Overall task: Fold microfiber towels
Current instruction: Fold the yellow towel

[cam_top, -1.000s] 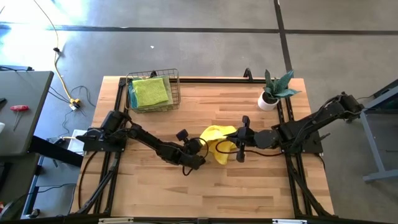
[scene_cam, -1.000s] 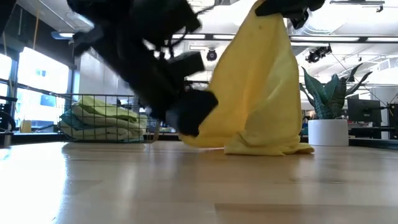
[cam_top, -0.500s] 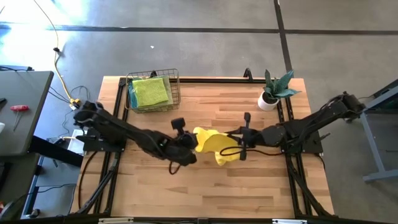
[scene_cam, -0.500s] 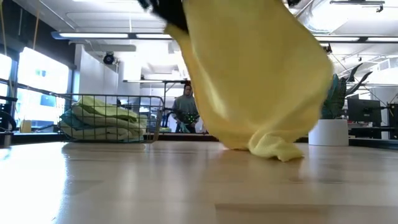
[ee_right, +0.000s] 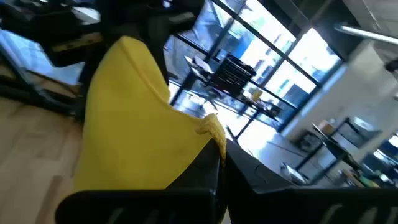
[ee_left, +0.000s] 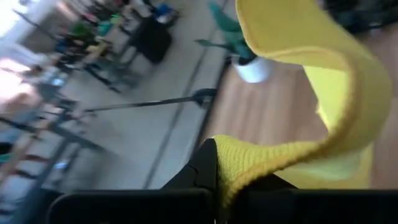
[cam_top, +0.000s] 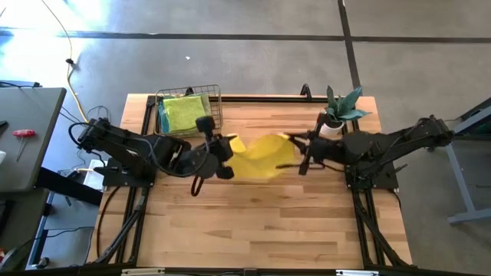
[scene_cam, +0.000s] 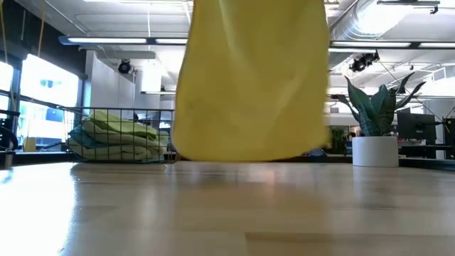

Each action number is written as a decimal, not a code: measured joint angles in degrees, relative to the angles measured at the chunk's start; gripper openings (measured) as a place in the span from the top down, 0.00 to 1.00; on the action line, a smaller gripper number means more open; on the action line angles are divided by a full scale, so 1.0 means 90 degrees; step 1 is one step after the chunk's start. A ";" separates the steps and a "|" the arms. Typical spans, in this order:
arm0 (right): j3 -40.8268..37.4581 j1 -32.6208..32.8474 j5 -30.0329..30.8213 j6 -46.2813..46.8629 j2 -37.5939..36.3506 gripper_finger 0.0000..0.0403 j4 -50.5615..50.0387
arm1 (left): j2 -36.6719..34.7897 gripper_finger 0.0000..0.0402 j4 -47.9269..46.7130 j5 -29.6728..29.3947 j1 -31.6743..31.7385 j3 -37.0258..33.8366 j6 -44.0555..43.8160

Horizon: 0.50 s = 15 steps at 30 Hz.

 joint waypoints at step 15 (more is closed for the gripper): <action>0.0499 -0.1520 0.0258 0.1147 0.0046 1.00 -0.1377 | -0.0010 1.00 -0.0751 -0.0552 0.0648 0.0230 -0.0121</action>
